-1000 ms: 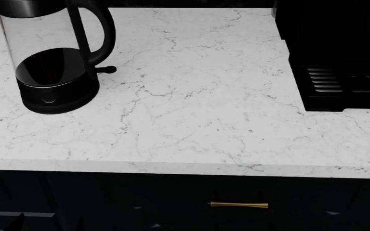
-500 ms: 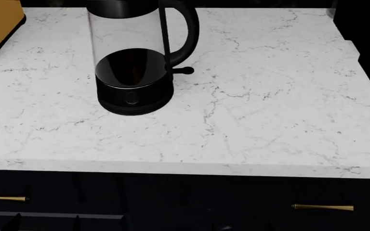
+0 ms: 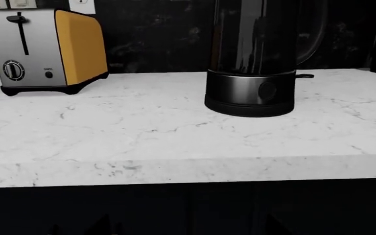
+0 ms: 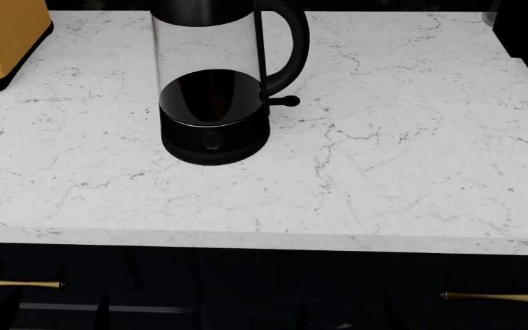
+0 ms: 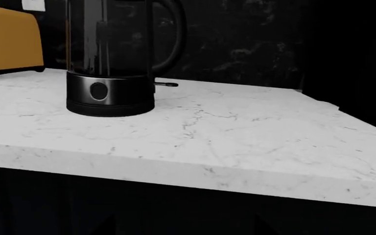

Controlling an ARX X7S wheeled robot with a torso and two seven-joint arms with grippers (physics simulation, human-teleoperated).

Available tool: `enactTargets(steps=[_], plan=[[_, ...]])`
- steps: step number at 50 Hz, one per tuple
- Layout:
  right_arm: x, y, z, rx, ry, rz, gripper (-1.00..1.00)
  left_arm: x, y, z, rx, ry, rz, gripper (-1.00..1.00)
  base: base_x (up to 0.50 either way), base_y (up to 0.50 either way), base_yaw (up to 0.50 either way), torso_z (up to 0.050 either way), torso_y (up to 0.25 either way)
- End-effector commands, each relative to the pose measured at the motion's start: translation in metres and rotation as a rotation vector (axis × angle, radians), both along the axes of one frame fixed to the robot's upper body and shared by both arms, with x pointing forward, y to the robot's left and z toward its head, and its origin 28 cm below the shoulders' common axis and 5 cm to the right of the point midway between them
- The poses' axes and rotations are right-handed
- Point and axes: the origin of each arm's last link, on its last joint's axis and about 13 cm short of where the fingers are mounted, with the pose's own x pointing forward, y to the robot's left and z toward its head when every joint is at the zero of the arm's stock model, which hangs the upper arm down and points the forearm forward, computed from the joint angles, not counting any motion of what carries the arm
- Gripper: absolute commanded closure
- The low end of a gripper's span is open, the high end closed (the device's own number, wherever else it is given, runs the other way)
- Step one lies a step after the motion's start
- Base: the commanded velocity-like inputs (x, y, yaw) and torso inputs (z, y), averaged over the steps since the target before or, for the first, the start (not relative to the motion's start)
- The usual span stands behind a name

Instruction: Close the lid of the electric kettle.

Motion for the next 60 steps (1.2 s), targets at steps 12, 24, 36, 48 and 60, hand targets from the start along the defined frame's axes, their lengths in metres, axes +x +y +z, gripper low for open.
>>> enactTargets(steps=[12, 24, 36, 48, 60], plan=[[-0.015, -0.032, 0.105, -0.147, -0.070, 0.026, -1.00, -0.003, 0.022, 0.107, 0.148, -0.073, -0.052, -1.00, 0.00, 0.00, 0.00, 0.000, 0.000], [-0.021, -0.052, 0.158, -0.224, -0.058, 0.032, -1.00, 0.001, 0.040, 0.153, 0.219, -0.099, -0.028, -1.00, 0.00, 0.00, 0.00, 0.000, 0.000], [-0.024, -0.053, 0.216, -0.343, -0.104, 0.041, -1.00, 0.003, 0.044, 0.195, 0.283, -0.134, -0.028, -1.00, 0.00, 0.00, 0.00, 0.000, 0.000], [-0.025, -0.057, 0.242, -0.361, -0.131, 0.033, -1.00, 0.000, 0.046, 0.226, 0.329, -0.164, -0.023, -1.00, 0.00, 0.00, 0.00, 0.000, 0.000], [-0.026, -0.054, 0.248, -0.372, -0.144, 0.016, -1.00, -0.005, 0.038, 0.239, 0.336, -0.170, -0.032, -1.00, 0.00, 0.00, 0.00, 0.000, 0.000]])
